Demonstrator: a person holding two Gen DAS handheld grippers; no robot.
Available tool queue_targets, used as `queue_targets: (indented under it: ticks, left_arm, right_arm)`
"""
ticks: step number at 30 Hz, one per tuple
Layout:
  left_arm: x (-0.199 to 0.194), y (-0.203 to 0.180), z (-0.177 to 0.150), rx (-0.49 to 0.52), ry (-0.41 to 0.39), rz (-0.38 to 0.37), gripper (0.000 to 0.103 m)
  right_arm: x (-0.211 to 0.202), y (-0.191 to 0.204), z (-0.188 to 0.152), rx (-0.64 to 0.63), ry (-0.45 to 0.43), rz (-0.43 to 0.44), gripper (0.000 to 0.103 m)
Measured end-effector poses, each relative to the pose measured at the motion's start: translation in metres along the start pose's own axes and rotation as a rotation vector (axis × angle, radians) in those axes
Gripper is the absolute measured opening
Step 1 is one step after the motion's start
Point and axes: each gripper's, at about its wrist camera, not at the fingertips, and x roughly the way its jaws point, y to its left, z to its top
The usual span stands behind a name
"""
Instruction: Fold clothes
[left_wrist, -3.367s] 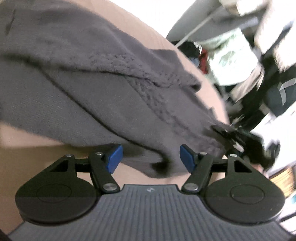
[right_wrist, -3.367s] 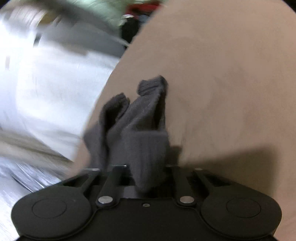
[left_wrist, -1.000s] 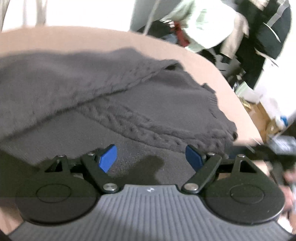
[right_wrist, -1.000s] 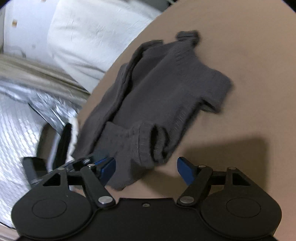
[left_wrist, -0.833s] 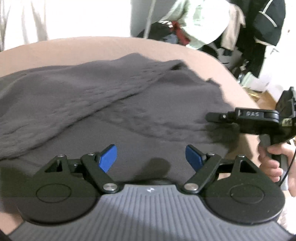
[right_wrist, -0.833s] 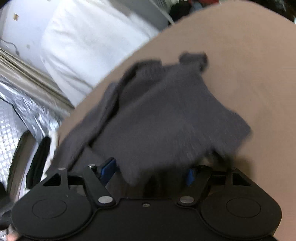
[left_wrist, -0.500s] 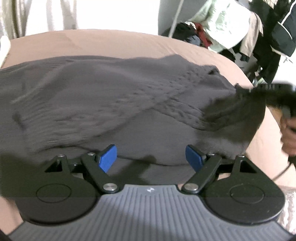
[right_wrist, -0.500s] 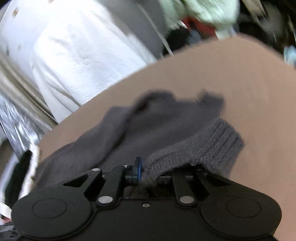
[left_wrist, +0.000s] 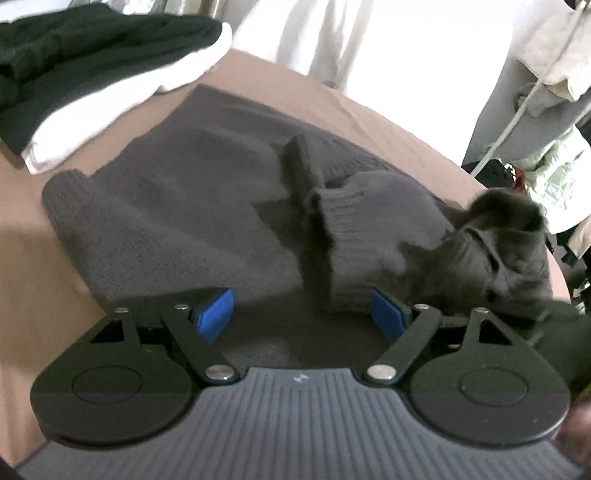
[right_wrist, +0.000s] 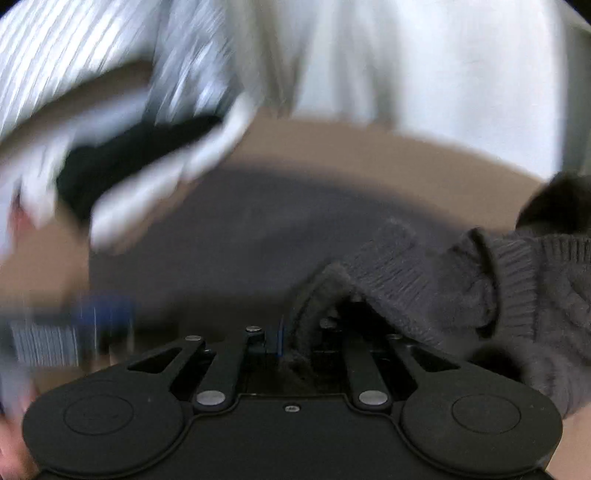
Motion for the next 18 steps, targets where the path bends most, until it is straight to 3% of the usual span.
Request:
queue_targets:
  ticks: [3,4,6,11,13,17,18]
  left_arm:
    - [0.004,0.0,0.003,-0.022,-0.026,-0.069,0.081]
    - [0.005,-0.001,0.004,-0.023,-0.035,-0.093,0.081]
    - [0.006,-0.005,0.003,-0.007,-0.05,-0.124,0.081]
    - [0.011,-0.018,-0.003,0.059,-0.052,-0.133,0.081]
    - [0.015,-0.023,-0.007,0.071,-0.037,-0.135,0.081]
    - [0.018,-0.029,-0.012,0.066,-0.018,-0.169,0.081]
    - [0.015,-0.032,-0.014,0.067,-0.032,-0.172,0.081]
  right_arm:
    - [0.005,0.008,-0.009,-0.097,-0.001,0.006,0.027]
    - [0.001,0.005,-0.008,-0.091,-0.003,0.031,0.041]
    - [-0.017,-0.009,-0.003,-0.014,0.01,0.147,0.054]
    - [-0.081,-0.065,-0.008,0.159,-0.04,0.408,0.06]
    - [-0.097,-0.088,-0.018,0.243,-0.112,0.475,0.067]
    - [-0.13,-0.133,-0.04,0.411,-0.256,0.606,0.067]
    - [-0.135,-0.143,-0.042,0.45,-0.275,0.563,0.068]
